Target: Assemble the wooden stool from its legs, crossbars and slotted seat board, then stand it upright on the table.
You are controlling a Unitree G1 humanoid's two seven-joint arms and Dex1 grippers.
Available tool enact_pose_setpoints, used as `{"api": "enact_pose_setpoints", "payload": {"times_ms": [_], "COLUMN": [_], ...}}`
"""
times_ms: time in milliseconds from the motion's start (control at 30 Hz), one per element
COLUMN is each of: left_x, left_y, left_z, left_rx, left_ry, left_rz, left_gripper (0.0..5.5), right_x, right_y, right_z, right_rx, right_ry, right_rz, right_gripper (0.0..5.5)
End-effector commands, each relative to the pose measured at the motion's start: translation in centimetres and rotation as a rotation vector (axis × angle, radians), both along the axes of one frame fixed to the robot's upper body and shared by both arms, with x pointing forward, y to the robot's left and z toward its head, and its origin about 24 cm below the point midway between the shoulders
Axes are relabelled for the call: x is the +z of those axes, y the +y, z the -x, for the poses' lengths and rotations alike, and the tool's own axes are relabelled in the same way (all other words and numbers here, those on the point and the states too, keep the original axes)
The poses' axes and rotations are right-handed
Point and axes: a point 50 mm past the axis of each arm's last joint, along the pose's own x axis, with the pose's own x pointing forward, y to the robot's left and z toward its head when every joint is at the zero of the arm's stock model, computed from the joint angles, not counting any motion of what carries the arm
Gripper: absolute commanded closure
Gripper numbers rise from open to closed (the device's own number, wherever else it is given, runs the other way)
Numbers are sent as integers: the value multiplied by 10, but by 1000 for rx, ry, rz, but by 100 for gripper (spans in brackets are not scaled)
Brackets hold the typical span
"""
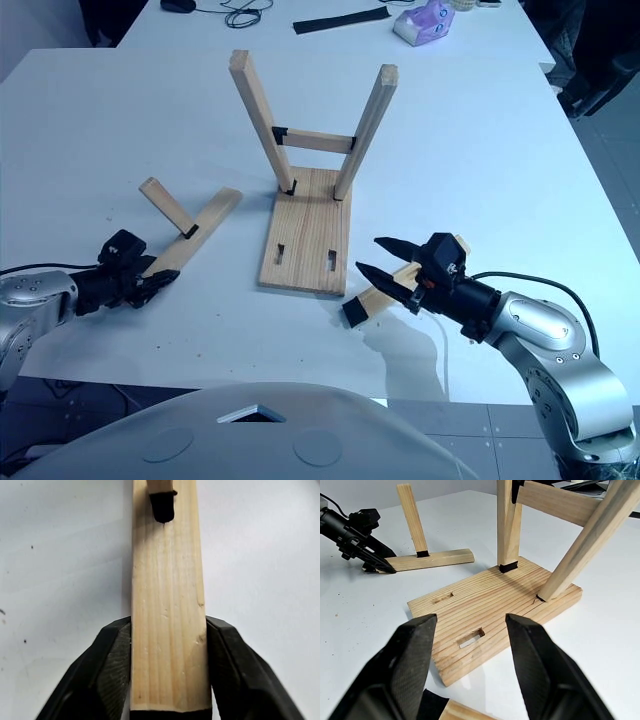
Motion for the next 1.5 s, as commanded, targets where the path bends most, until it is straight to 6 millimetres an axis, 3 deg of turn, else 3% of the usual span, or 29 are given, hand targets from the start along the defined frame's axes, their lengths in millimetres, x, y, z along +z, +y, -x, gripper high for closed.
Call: {"api": "enact_pose_setpoints", "payload": {"times_ms": [33,167,300,500,700,800,867,967,1100,1267,1400,1500], "left_x": [-13,12,43,105,187,227,241,234,194,162,156,150], "left_y": [5,21,28,14,-14,-35,-52,-77,-105,-113,-114,-114], "left_z": [-12,-63,-99,-129,-122,-103,-86,-64,-38,-26,-24,-22], "left_rx": [48,146,196,153,-19,-177,-328,-540,-717,-789,-826,-855], "left_ry": [26,-135,-310,-607,-845,-884,-877,-771,-606,-507,-496,-474], "left_rz": [49,127,183,383,786,1031,1105,1121,1000,910,890,869], "left_gripper": [345,345,345,345,345,345,345,345,345,345,345,345], "right_x": [0,1,4,9,21,33,41,60,84,106,112,116], "right_y": [-2,-5,-8,-12,-16,-10,-8,-9,-9,-18,-20,-16], "right_z": [-3,-7,-13,-20,-32,-36,-39,-46,-57,-55,-58,-56], "right_rx": [3,8,21,34,36,75,96,108,161,256,292,344], "right_ry": [-11,-21,-32,-50,-85,-108,-120,-149,-177,-139,-104,-86], "right_rz": [25,40,50,62,28,-31,-74,-169,-256,-336,-344,-357], "right_gripper": [297,297,297,297,297,297,297,297,297,239,180,180]}}
